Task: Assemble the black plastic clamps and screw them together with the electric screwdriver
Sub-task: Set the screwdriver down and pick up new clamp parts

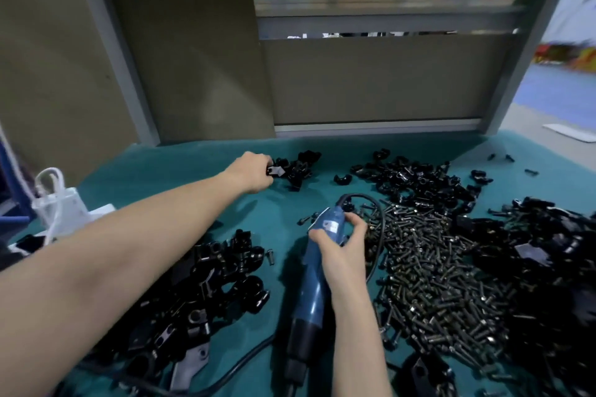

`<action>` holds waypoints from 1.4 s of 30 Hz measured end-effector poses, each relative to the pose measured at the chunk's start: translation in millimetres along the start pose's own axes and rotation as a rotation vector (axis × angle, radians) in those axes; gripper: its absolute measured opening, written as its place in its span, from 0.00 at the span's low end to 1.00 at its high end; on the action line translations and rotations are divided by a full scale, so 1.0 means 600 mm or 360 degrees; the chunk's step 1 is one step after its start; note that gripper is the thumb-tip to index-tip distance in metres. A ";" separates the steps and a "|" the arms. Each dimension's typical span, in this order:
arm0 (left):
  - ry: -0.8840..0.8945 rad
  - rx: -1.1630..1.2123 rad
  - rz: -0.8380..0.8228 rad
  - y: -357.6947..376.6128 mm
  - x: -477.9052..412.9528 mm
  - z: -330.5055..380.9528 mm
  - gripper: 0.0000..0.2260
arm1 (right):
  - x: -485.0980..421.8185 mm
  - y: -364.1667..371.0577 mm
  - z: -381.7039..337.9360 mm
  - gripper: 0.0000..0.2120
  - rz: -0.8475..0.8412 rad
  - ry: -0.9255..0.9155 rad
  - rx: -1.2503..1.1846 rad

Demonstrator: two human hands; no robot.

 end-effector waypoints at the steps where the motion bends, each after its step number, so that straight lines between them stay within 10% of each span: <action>1: 0.0056 -0.0049 -0.0013 0.016 -0.019 0.007 0.20 | -0.002 -0.001 -0.001 0.24 0.0026 -0.0041 0.0155; 5: 0.0178 -0.0215 -0.0113 0.068 -0.081 0.022 0.23 | -0.014 -0.009 -0.010 0.23 0.0166 -0.0185 0.0863; 10: 0.0279 -0.0407 0.0009 0.077 -0.108 0.015 0.11 | -0.029 -0.018 -0.009 0.16 0.0245 -0.0220 0.0780; 21: 0.0126 0.0752 0.0441 0.019 -0.119 0.146 0.10 | -0.039 -0.024 -0.007 0.07 0.0349 -0.0263 0.0517; 29: 0.0390 -0.0111 -0.0016 0.036 -0.175 0.305 0.28 | -0.037 -0.035 -0.005 0.04 0.0346 -0.0276 0.0325; 42: 0.0561 -0.0463 -0.0145 0.028 -0.123 0.329 0.08 | -0.031 -0.057 -0.004 0.06 0.0298 -0.0225 -0.0148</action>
Point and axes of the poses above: each hand's wrist, its own x-axis away from the middle knuckle, its own y-axis out of the palm, z = x × y, the point moved 9 cm from there along -x, towards the middle knuckle, and after that the axes turned 15 degrees about -x, right-handed, at the moved point
